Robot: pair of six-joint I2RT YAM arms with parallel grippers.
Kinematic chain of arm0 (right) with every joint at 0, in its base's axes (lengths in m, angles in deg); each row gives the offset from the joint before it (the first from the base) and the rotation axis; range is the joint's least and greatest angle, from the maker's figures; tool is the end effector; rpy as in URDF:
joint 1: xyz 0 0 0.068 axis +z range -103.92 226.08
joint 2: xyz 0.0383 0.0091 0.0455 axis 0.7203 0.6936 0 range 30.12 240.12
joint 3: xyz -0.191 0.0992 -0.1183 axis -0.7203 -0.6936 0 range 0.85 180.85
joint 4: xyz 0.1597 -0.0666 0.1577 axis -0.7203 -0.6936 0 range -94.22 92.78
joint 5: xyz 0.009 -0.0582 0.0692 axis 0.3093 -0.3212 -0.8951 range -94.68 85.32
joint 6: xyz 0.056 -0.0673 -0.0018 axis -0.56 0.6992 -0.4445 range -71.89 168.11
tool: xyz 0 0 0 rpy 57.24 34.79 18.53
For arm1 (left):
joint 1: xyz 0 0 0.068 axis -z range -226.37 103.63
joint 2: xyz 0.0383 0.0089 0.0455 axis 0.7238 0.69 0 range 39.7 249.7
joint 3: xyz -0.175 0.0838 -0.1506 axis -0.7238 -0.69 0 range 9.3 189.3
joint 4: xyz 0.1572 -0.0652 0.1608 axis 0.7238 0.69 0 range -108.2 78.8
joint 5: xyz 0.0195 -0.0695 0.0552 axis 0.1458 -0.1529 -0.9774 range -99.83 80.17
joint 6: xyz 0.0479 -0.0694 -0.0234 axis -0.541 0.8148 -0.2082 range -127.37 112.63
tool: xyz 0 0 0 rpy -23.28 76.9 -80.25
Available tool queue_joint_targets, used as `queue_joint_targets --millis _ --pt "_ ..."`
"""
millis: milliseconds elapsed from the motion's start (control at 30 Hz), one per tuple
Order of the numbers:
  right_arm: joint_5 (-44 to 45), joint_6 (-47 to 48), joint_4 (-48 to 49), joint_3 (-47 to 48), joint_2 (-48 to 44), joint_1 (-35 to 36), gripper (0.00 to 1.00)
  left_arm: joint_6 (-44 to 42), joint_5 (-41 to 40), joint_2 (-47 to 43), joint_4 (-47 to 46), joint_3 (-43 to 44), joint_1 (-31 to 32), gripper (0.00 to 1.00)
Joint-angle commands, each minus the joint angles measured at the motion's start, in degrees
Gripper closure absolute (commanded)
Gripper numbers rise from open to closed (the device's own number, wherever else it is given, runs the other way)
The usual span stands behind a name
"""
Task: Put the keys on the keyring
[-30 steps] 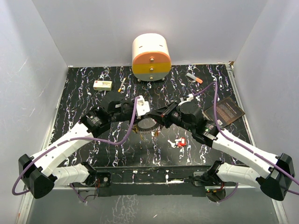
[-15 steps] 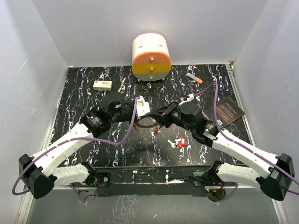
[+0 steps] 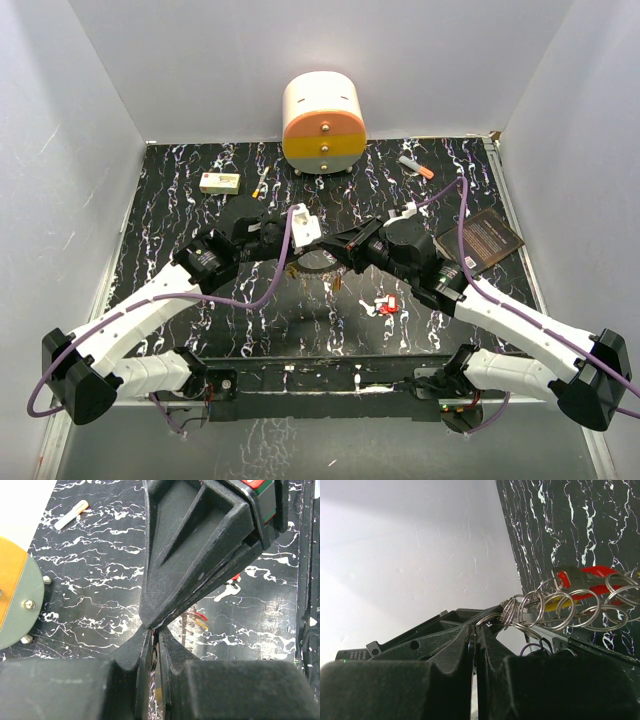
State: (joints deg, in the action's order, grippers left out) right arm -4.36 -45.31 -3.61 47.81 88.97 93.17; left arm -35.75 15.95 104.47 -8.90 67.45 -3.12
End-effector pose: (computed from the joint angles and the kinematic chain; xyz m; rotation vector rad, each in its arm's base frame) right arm 0.1809 0.1940 0.2819 0.8954 2.0812 1.5389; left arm 0.1801 -0.2157 0.3220 1.3305 1.3024 -0.5954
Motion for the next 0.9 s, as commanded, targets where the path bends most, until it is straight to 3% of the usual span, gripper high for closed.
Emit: queue_joint_targets --millis 0,133,300,400,467,633,867 --pt "-1.5 -1.1 7.3 0.7 -1.7 0.4 0.92 1.8 -2.3 -1.4 -3.7 -1.2 0.1 1.00" --pt "-1.1 -1.1 7.4 0.5 -1.9 0.3 0.92 3.8 -6.0 -2.0 -4.5 -1.9 0.0 1.00" --pt "-0.7 -1.2 8.1 -0.1 -2.2 0.3 0.91 2.5 -4.8 -2.1 -2.2 -1.0 0.1 1.00" --pt "0.5 -1.1 8.9 -0.9 -2.9 0.4 0.81 2.6 -4.0 -2.2 -1.1 -0.4 0.1 1.00" --pt "1.9 -0.6 9.0 -1.1 -3.7 0.4 0.70 2.1 -2.6 -2.3 0.5 0.1 0.1 1.00" --pt "4.6 1.1 7.2 0.4 -4.3 0.4 0.65 1.6 0.4 -2.5 2.9 1.0 0.1 1.00" --pt "11.7 8.2 -1.0 2.6 -7.3 -0.9 0.50 0.6 4.5 -3.0 8.9 4.7 0.1 1.00"
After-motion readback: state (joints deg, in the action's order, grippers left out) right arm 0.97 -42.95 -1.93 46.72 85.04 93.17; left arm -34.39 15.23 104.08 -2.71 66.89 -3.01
